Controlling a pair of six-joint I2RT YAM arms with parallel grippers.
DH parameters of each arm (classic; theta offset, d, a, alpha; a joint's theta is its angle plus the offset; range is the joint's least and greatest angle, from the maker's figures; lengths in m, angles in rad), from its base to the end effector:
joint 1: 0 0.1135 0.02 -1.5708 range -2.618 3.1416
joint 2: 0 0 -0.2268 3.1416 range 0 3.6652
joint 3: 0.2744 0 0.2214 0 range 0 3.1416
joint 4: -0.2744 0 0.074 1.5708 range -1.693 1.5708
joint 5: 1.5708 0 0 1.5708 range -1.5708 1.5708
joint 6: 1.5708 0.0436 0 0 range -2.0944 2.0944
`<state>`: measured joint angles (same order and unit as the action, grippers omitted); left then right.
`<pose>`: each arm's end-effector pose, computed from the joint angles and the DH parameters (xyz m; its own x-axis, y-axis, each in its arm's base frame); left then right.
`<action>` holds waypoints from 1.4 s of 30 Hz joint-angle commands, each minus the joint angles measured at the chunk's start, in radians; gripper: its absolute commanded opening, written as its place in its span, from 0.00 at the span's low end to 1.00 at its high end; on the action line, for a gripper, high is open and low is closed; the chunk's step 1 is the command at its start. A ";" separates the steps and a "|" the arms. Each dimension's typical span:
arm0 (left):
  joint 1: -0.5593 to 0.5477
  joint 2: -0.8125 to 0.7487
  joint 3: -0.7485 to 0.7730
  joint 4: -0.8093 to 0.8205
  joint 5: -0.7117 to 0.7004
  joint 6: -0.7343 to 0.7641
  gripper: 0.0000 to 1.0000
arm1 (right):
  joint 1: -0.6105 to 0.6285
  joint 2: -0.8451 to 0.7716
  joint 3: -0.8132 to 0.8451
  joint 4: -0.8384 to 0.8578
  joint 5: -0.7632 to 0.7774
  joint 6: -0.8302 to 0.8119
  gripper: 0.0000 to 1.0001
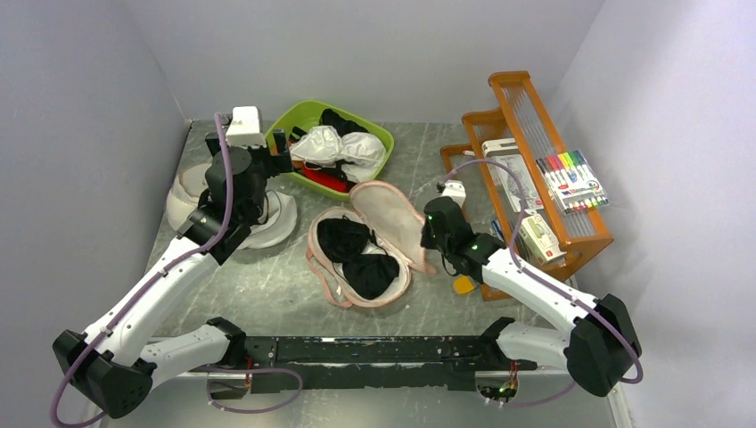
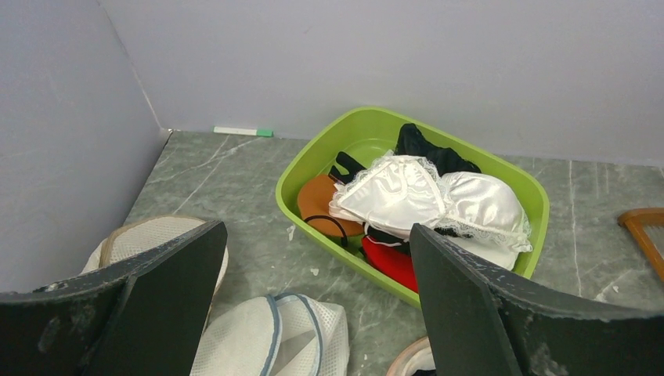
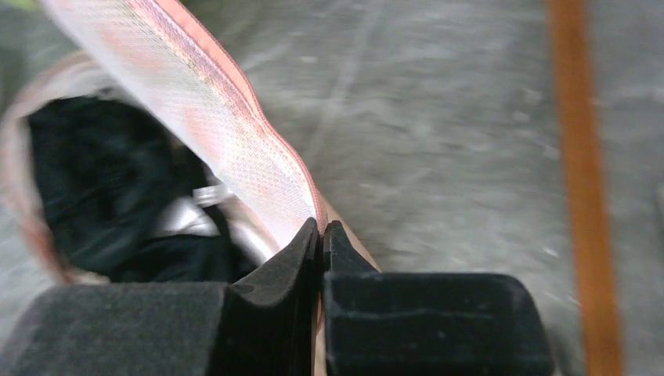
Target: Unzip the laundry bag and remove the bra
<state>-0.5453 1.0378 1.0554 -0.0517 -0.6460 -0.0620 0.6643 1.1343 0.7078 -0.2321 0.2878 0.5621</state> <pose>0.2064 -0.0945 0.3689 -0.0229 -0.0440 -0.9988 -0.1018 0.9939 -0.0414 0.1923 0.1349 0.2146 -0.6286 0.1569 -0.7618 -0.0938 0.9570 0.2745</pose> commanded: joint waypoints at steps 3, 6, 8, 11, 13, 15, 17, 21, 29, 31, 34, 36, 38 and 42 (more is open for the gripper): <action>0.007 0.006 0.025 -0.007 0.027 -0.020 0.99 | -0.026 -0.032 -0.025 -0.182 0.428 0.055 0.00; 0.007 0.008 0.025 -0.009 0.033 -0.023 0.99 | -0.026 -0.034 -0.006 -0.203 0.500 0.037 0.12; 0.007 0.010 0.028 -0.010 0.034 -0.024 0.99 | -0.026 -0.041 0.004 -0.206 0.522 0.018 0.19; 0.007 0.011 0.029 -0.013 0.034 -0.025 0.99 | -0.026 -0.053 0.016 -0.210 0.552 -0.004 0.22; 0.007 0.010 0.029 -0.014 0.037 -0.027 0.99 | -0.025 -0.059 0.027 -0.209 0.538 -0.040 0.27; 0.007 0.008 0.029 -0.015 0.041 -0.029 0.99 | -0.026 -0.056 0.052 -0.216 0.480 -0.083 0.29; 0.007 0.007 0.030 -0.014 0.046 -0.031 0.99 | -0.022 -0.063 0.062 -0.174 0.309 -0.178 0.35; 0.007 0.008 0.035 -0.020 0.058 -0.038 0.99 | -0.015 -0.087 0.012 -0.009 -0.105 -0.290 0.64; 0.007 0.023 0.034 -0.023 0.057 -0.039 0.99 | 0.094 0.157 0.053 0.011 -0.394 -0.263 0.62; 0.007 0.027 0.037 -0.026 0.061 -0.041 0.99 | 0.165 0.188 0.066 -0.023 -0.331 -0.256 0.57; 0.007 0.028 0.038 -0.030 0.068 -0.045 0.99 | 0.244 0.231 0.089 -0.090 -0.226 -0.233 0.49; 0.007 0.030 0.039 -0.032 0.075 -0.046 0.99 | 0.292 0.235 0.094 -0.131 -0.128 -0.210 0.44; 0.007 0.032 0.041 -0.032 0.076 -0.049 0.99 | 0.325 0.223 0.082 -0.141 -0.062 -0.202 0.43; 0.007 0.031 0.036 -0.029 0.071 -0.049 0.99 | 0.348 0.222 0.077 -0.153 0.006 -0.185 0.45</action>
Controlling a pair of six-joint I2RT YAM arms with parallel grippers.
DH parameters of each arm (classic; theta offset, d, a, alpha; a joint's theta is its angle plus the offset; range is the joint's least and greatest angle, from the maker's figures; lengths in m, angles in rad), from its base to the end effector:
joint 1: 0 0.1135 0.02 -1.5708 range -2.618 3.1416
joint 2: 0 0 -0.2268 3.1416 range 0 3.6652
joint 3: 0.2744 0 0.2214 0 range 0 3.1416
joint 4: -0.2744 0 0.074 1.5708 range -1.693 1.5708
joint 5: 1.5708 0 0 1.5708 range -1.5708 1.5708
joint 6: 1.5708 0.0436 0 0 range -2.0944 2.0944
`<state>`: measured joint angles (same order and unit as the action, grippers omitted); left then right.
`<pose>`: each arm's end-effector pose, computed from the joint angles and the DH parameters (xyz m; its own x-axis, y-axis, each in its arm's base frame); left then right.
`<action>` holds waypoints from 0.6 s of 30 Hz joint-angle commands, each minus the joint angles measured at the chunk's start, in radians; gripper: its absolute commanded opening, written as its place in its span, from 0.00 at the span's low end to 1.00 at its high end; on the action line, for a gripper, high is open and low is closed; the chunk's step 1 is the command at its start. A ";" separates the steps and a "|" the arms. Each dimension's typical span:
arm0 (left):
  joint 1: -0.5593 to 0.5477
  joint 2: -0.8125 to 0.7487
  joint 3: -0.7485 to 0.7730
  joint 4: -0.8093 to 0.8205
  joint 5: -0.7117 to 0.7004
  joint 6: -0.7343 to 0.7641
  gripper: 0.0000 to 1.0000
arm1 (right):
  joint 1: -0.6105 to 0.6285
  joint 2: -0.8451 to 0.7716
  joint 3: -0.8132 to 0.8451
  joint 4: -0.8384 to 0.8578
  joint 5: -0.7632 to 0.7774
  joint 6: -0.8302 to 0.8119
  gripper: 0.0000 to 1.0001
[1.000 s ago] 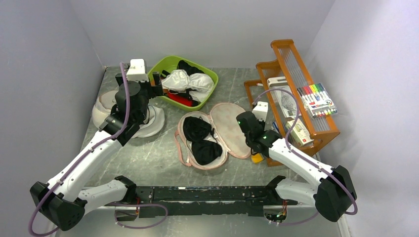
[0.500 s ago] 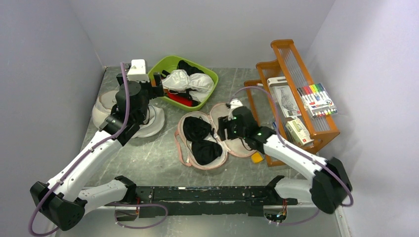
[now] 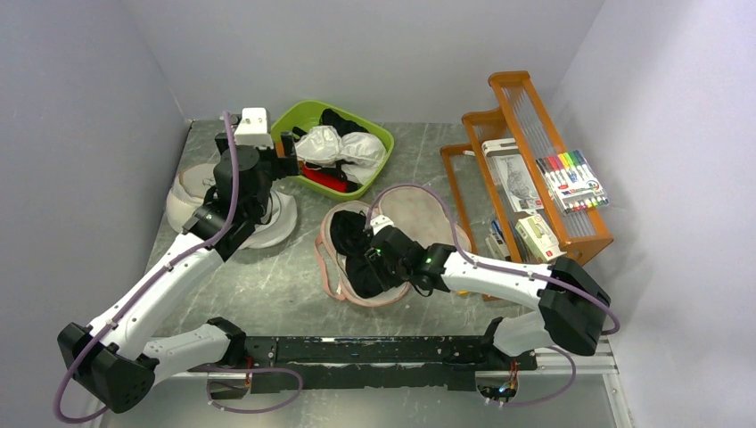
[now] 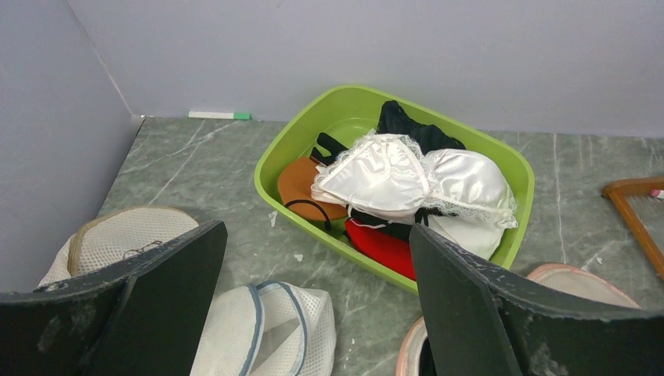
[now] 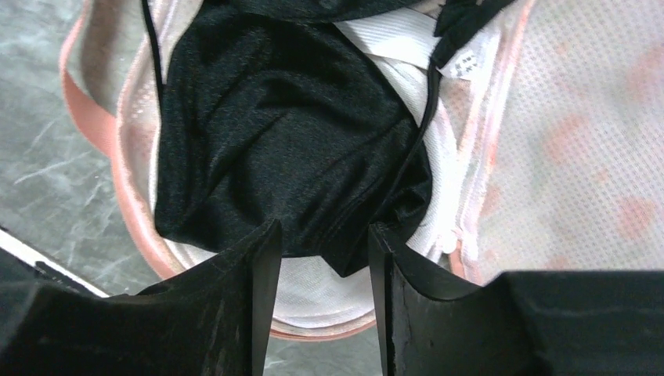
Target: Unzip the laundry bag and remove the bra
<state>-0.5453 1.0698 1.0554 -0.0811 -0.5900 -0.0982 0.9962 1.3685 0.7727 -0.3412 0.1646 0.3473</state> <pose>0.2133 -0.1010 0.3588 -0.0770 -0.0486 -0.9958 -0.0503 0.9977 -0.0448 0.1439 0.2091 0.1715 -0.6757 -0.4258 -0.6018 -0.5800 0.8110 0.0774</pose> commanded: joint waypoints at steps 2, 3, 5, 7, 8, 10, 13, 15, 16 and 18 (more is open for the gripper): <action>0.007 -0.002 0.035 0.002 0.013 -0.011 0.99 | 0.024 0.003 0.018 -0.050 0.140 0.032 0.46; 0.007 0.000 0.035 0.001 0.013 -0.011 0.99 | 0.031 0.013 0.022 -0.054 0.147 0.034 0.46; 0.007 0.004 0.038 -0.002 0.014 -0.011 0.99 | 0.046 0.032 0.027 -0.063 0.162 0.041 0.46; 0.007 0.006 0.040 -0.005 0.015 -0.013 0.99 | 0.061 0.045 0.028 -0.071 0.181 0.048 0.45; 0.007 0.005 0.039 -0.005 0.017 -0.012 0.99 | 0.067 0.050 0.028 -0.073 0.190 0.053 0.43; 0.007 0.005 0.038 -0.004 0.019 -0.013 0.99 | 0.078 0.057 0.030 -0.082 0.203 0.060 0.37; 0.007 0.003 0.038 -0.004 0.022 -0.016 0.99 | 0.092 0.056 0.052 -0.104 0.232 0.068 0.23; 0.007 0.004 0.039 -0.005 0.022 -0.016 0.99 | 0.099 0.037 0.080 -0.137 0.257 0.073 0.08; 0.007 0.005 0.040 -0.006 0.021 -0.016 0.99 | 0.101 0.020 0.094 -0.147 0.266 0.074 0.03; 0.007 0.001 0.040 -0.007 0.020 -0.016 0.99 | 0.103 -0.027 0.114 -0.160 0.285 0.075 0.00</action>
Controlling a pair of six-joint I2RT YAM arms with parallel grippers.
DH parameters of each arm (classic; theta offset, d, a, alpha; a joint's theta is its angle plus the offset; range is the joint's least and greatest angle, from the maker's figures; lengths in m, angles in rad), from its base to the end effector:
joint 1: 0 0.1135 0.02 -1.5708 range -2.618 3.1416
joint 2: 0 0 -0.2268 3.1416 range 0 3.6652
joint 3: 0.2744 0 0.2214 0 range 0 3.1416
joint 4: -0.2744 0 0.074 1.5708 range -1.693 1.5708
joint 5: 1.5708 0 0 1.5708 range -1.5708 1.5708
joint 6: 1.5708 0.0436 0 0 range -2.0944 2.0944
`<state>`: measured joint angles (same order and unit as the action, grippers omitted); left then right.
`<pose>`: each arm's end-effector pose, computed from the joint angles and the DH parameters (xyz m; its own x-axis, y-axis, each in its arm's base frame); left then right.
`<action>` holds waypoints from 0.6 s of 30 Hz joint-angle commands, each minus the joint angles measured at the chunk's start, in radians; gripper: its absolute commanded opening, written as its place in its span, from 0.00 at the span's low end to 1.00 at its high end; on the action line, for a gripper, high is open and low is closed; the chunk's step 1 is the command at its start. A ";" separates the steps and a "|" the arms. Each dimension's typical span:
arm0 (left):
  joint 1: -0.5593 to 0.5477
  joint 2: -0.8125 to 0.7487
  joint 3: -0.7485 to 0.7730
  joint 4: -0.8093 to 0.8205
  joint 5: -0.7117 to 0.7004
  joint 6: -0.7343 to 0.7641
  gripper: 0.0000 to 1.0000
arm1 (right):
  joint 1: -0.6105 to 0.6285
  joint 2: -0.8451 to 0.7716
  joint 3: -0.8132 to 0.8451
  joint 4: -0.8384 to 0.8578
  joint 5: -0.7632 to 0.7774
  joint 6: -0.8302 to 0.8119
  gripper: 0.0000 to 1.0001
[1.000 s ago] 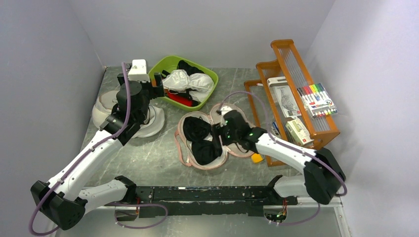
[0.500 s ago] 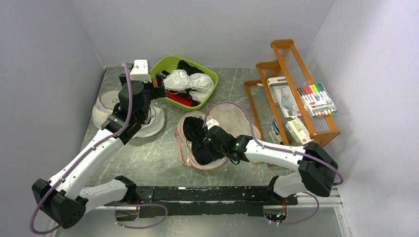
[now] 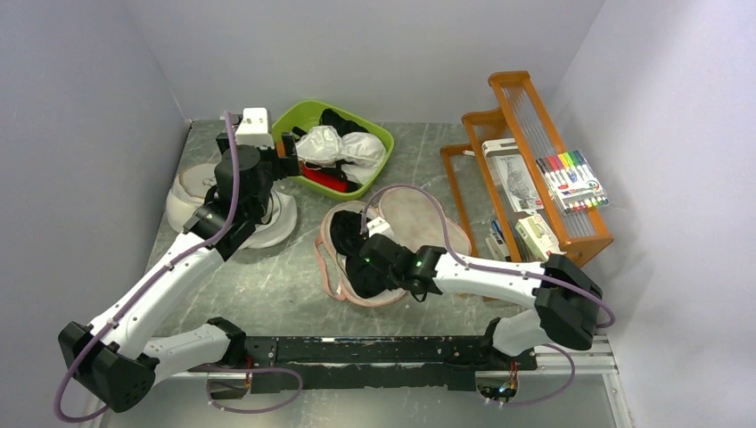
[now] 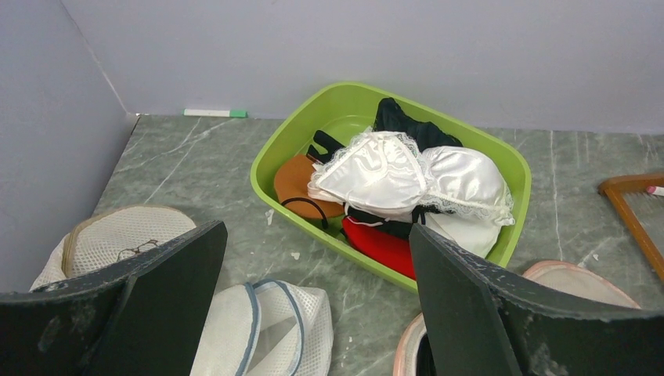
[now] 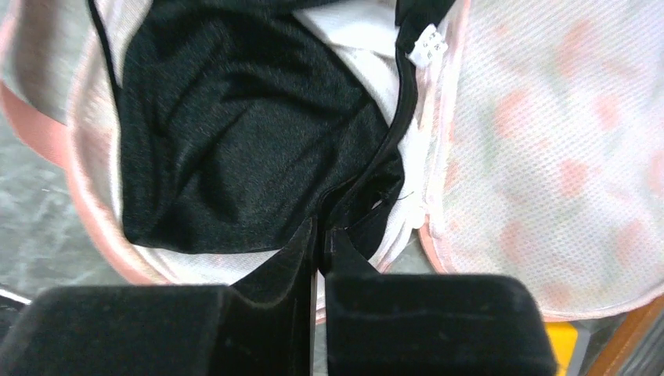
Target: Unzip the laundry bag and remove the bra
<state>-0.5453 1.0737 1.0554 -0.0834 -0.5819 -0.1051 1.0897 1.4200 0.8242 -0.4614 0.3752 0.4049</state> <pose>0.2141 -0.1019 0.3577 -0.0827 -0.0523 -0.9952 -0.0431 0.9979 -0.0489 0.1309 0.2162 0.1680 -0.6626 -0.4772 -0.5773 -0.5228 0.8466 -0.0998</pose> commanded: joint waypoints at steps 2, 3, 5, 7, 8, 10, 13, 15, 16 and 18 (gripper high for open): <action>0.007 -0.005 0.039 -0.002 0.011 -0.007 0.99 | 0.009 -0.138 0.069 -0.036 0.089 0.015 0.00; 0.007 -0.007 0.038 -0.002 0.009 -0.007 0.99 | 0.010 -0.175 0.071 -0.030 0.091 0.011 0.00; 0.007 -0.010 0.037 0.000 0.009 -0.007 0.99 | 0.009 -0.254 0.066 0.003 0.088 -0.006 0.00; 0.007 -0.012 0.037 0.000 0.010 -0.007 0.98 | 0.009 -0.340 0.060 0.046 0.091 -0.021 0.00; 0.007 -0.011 0.038 -0.001 0.011 -0.008 0.99 | 0.010 -0.385 0.058 0.073 0.091 -0.035 0.00; 0.007 -0.013 0.038 -0.001 0.013 -0.010 0.99 | 0.009 -0.470 0.061 0.158 0.089 -0.079 0.00; 0.007 -0.014 0.037 0.000 0.012 -0.010 0.99 | 0.009 -0.564 0.085 0.266 0.096 -0.167 0.00; 0.007 -0.015 0.038 -0.002 0.011 -0.010 0.99 | 0.007 -0.594 0.114 0.322 0.126 -0.219 0.00; 0.007 -0.015 0.038 -0.002 0.009 -0.011 0.99 | 0.008 -0.599 0.133 0.346 0.139 -0.245 0.00; 0.007 -0.017 0.037 0.001 0.005 -0.006 0.99 | 0.008 -0.590 0.169 0.382 0.157 -0.291 0.00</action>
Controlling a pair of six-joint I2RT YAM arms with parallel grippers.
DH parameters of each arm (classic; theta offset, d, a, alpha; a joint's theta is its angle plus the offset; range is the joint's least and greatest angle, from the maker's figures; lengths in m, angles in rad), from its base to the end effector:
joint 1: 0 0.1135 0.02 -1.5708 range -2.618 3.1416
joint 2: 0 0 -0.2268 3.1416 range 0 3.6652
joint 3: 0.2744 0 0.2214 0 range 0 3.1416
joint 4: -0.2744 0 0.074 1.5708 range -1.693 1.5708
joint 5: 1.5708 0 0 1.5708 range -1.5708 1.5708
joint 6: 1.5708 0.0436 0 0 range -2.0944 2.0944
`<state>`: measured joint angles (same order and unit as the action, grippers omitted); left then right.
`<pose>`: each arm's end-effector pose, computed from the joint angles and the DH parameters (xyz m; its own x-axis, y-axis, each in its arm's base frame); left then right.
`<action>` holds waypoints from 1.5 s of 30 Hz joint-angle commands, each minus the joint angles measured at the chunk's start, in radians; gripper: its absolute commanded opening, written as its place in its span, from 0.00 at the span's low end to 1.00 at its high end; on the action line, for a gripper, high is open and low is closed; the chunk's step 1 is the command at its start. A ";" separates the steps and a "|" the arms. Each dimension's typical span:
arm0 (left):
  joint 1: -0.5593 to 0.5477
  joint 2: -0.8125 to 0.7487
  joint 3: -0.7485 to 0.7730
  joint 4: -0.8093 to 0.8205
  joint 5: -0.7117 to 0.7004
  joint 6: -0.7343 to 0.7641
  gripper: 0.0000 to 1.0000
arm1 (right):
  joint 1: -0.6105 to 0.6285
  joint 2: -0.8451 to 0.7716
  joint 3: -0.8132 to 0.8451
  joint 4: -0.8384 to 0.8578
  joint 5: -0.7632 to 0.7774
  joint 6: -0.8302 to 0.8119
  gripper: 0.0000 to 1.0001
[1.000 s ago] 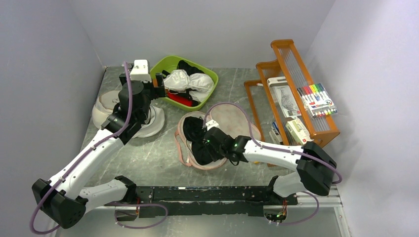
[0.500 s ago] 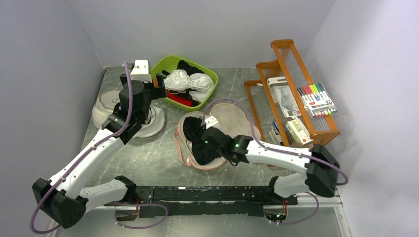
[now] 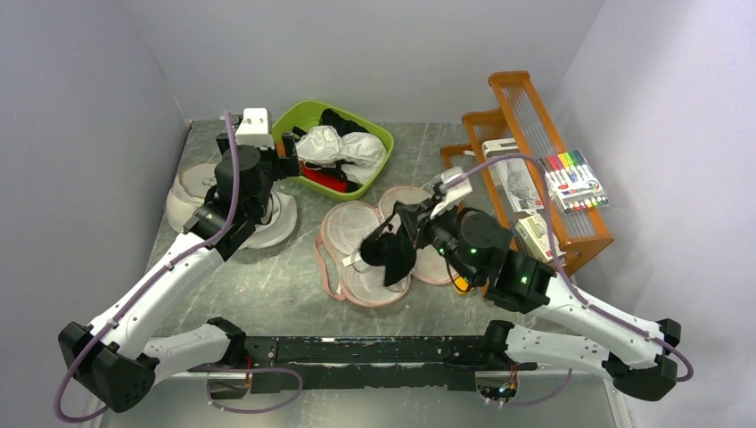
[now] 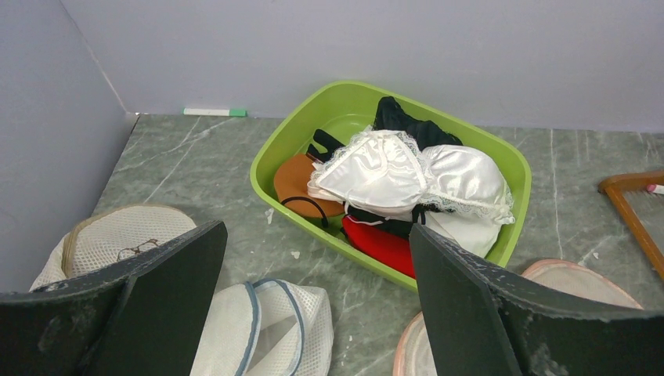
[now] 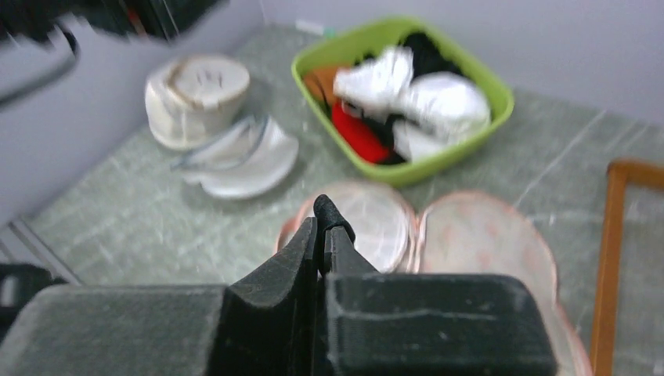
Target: Unzip the laundry bag and remove the bra
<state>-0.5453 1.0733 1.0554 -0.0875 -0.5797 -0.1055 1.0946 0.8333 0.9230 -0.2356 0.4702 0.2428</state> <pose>0.2140 -0.1019 0.3574 -0.0861 -0.0508 -0.9950 -0.0411 0.9980 -0.0474 0.1028 0.1563 0.3438 -0.2058 0.0686 -0.9762 -0.5536 0.8144 0.1739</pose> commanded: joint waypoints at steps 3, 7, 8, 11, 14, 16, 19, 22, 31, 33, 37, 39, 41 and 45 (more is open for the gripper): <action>0.007 -0.022 0.037 0.005 -0.005 -0.004 0.99 | 0.003 0.046 0.157 0.201 0.065 -0.194 0.00; 0.007 -0.028 0.028 0.016 -0.006 -0.002 0.99 | 0.004 0.154 0.246 0.250 0.088 -0.272 0.00; 0.007 -0.026 0.027 0.016 -0.007 -0.002 0.99 | 0.003 0.180 0.262 0.270 0.111 -0.293 0.00; 0.007 -0.019 0.031 0.011 -0.010 -0.001 0.99 | -0.007 0.248 0.288 0.361 0.140 -0.357 0.00; 0.007 -0.020 0.030 0.012 -0.015 0.003 0.99 | -0.047 0.321 0.311 0.438 0.116 -0.378 0.00; 0.007 -0.026 0.028 0.016 -0.023 0.008 0.99 | -0.089 0.373 0.356 0.451 0.071 -0.369 0.00; 0.007 -0.036 0.023 0.025 -0.035 0.015 0.99 | -0.182 0.450 0.427 0.451 -0.018 -0.319 0.00; 0.007 -0.045 0.019 0.029 -0.045 0.019 0.99 | -0.270 0.516 0.508 0.458 -0.134 -0.242 0.00; 0.011 -0.061 0.017 0.034 -0.053 0.025 0.99 | -0.364 0.836 0.763 0.620 -0.321 -0.247 0.00; 0.011 -0.062 0.018 0.035 -0.061 0.030 0.99 | -0.377 0.911 0.814 0.638 -0.333 -0.245 0.00; 0.015 -0.068 0.010 0.048 -0.069 0.039 0.99 | -0.396 1.045 0.903 0.605 -0.385 -0.199 0.00; 0.016 -0.068 0.009 0.048 -0.069 0.038 0.99 | -0.396 1.080 0.914 0.609 -0.422 -0.180 0.00; 0.018 -0.067 0.013 0.042 -0.063 0.035 0.99 | -0.395 1.105 0.915 0.629 -0.468 -0.163 0.00; 0.029 -0.066 0.017 0.036 -0.045 0.022 0.99 | -0.395 1.156 0.959 0.639 -0.496 -0.143 0.00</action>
<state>-0.5339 1.0229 1.0554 -0.0784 -0.6266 -0.0822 0.6987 1.9759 1.8027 0.3458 0.0414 0.0650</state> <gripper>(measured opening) 0.987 0.018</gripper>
